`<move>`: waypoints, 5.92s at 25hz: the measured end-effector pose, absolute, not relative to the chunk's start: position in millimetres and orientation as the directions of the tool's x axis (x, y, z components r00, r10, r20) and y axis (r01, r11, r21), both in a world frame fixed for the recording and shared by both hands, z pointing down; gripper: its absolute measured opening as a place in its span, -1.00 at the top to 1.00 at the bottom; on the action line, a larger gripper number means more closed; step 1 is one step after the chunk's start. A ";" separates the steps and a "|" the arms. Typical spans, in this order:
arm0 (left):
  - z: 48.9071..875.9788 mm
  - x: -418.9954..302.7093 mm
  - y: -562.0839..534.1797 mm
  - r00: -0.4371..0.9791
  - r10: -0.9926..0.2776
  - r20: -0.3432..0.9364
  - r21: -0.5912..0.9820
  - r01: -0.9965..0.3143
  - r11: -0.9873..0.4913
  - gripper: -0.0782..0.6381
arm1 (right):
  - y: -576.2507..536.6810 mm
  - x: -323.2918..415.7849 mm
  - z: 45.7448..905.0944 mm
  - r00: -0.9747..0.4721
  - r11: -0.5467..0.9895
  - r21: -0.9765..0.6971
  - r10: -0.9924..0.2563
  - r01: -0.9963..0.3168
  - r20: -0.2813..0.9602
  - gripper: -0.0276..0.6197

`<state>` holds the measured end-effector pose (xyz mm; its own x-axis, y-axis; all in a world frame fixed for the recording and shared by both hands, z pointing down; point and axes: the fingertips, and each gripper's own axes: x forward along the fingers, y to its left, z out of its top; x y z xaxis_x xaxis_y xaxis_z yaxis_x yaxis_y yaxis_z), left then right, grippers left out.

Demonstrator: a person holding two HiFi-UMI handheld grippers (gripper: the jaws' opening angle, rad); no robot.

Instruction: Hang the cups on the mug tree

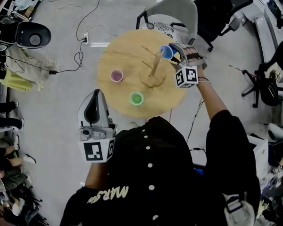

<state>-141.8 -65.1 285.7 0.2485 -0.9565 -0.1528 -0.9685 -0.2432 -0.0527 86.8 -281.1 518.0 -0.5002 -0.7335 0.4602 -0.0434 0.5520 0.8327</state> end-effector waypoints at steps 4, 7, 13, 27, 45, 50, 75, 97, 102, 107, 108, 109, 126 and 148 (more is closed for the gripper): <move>285.5 -140.9 -63.3 0.244 -0.957 -0.155 -0.054 -0.970 -0.239 0.80 | -270.7 70.0 527.6 -0.531 0.516 0.852 -0.699 0.089 0.479 0.05; 288.1 -142.3 -62.6 0.237 -0.960 -0.146 -0.044 -0.971 -0.233 0.79 | -260.0 58.0 537.4 -0.547 0.480 0.860 -0.680 0.172 0.489 0.05; 289.1 -139.3 -59.6 0.236 -0.962 -0.139 -0.042 -0.972 -0.232 0.80 | -252.6 51.3 539.0 -0.563 0.367 0.893 -0.694 0.260 0.449 0.06; 295.3 -137.8 -49.3 0.244 -0.962 -0.126 -0.033 -0.970 -0.241 0.79 | -220.9 59.0 565.7 -0.553 0.438 0.849 -0.647 0.294 0.525 -0.25; 296.4 -134.7 -50.0 0.287 -0.949 -0.131 -0.017 -0.958 -0.287 0.80 | -181.5 78.8 521.0 -0.583 0.662 0.626 -0.720 -0.412 0.378 -0.21; 297.4 -137.1 -58.0 0.293 -0.948 -0.125 0.008 -0.955 -0.296 0.79 | -157.6 89.0 516.0 -0.598 0.681 0.236 -0.726 -0.693 0.339 -0.23; 356.7 -177.9 -46.1 0.202 -0.978 0.055 -0.031 -0.978 -0.204 0.80 | -50.6 -50.1 730.7 -0.697 0.886 0.034 -0.388 -0.463 0.603 -0.27; 324.9 -154.6 -58.0 0.295 -0.953 -0.061 0.005 -0.955 -0.296 0.79 | -126.5 65.0 637.0 -0.477 0.700 0.223 -0.650 -0.678 0.591 0.01; 316.3 -140.1 -60.9 0.344 -0.935 -0.091 0.018 -0.938 -0.347 0.80 | -144.0 131.3 571.2 -0.375 0.664 0.387 -0.709 -0.639 0.597 0.00; 312.3 -138.4 -56.0 0.365 -0.923 -0.121 0.018 -0.929 -0.370 0.79 | -166.7 140.5 502.7 -0.367 0.708 0.514 -0.697 -0.483 0.616 0.00; 311.8 -138.1 -54.9 0.369 -0.921 -0.127 0.019 -0.927 -0.374 0.80 | -169.9 138.3 491.4 -0.368 0.715 0.527 -0.693 -0.459 0.620 0.00; 310.8 -138.4 -53.9 0.369 -0.920 -0.131 0.023 -0.927 -0.375 0.80 | -172.4 135.8 481.9 -0.366 0.720 0.537 -0.690 -0.440 0.625 0.00; 319.9 -168.0 -36.2 0.293 -0.947 -0.129 0.051 -0.952 -0.302 0.79 | -187.2 82.7 455.3 -0.240 0.629 0.778 -0.754 0.005 0.611 0.00; 322.5 -170.5 -37.2 0.279 -0.955 -0.095 0.061 -0.956 -0.286 0.79 | -185.2 57.0 451.8 -0.352 0.530 0.847 -0.799 -0.032 0.487 -0.30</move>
<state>-170.5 -37.2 322.5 0.2793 -0.9555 -0.0954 -0.9564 -0.2857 0.0613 57.0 -185.2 451.8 -0.3525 -0.7993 0.4866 -0.0316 0.5299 0.8475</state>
